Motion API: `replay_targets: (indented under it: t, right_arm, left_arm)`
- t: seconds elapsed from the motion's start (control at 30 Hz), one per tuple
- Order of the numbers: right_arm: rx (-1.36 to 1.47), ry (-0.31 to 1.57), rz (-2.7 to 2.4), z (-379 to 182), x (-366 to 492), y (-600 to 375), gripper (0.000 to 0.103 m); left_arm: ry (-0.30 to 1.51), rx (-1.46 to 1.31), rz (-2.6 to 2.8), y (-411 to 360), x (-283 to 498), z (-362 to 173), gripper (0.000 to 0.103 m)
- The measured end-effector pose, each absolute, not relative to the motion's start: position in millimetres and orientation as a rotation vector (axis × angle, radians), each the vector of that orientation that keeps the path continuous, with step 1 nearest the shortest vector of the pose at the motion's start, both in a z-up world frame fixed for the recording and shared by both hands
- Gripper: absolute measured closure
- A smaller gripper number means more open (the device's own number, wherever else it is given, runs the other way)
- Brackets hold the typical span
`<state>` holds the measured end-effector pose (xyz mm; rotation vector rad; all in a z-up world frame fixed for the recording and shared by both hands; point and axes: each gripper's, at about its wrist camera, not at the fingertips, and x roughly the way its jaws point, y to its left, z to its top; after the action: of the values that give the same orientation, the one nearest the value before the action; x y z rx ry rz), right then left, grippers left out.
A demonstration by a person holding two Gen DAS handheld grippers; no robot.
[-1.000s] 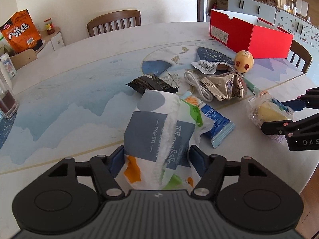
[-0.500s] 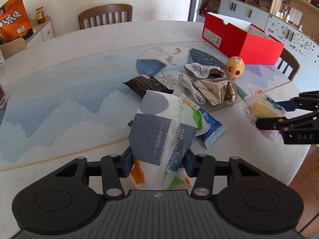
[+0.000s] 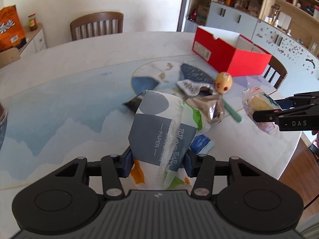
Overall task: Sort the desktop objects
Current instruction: 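Lift both held packs and carry them over the red shoebox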
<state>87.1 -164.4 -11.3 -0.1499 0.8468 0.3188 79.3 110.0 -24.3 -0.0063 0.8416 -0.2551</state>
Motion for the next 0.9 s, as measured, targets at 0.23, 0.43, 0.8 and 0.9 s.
replay_targets:
  t: [0.23,0.43,0.8,0.9]
  right_arm:
    - [-0.124,0.847,0.301,6.5,95.8,-181.6,0.049]
    - [-0.13,0.805,0.304,28.7,114.7,-207.6,0.049]
    - [-0.098,0.782,0.313,49.0,163.3,-266.8,0.049]
    - [-0.107,0.768,0.323,53.4,174.5,-277.9,0.049]
  left_arm:
    - [0.814,-0.026,-0.279,91.4,92.1,-9.3,0.055]
    - [0.786,-0.037,-0.26,67.4,108.1,5.1,0.055]
    - [0.736,-0.056,-0.243,10.3,147.8,31.1,0.055]
    - [0.73,-0.06,-0.246,-5.8,159.9,36.0,0.055]
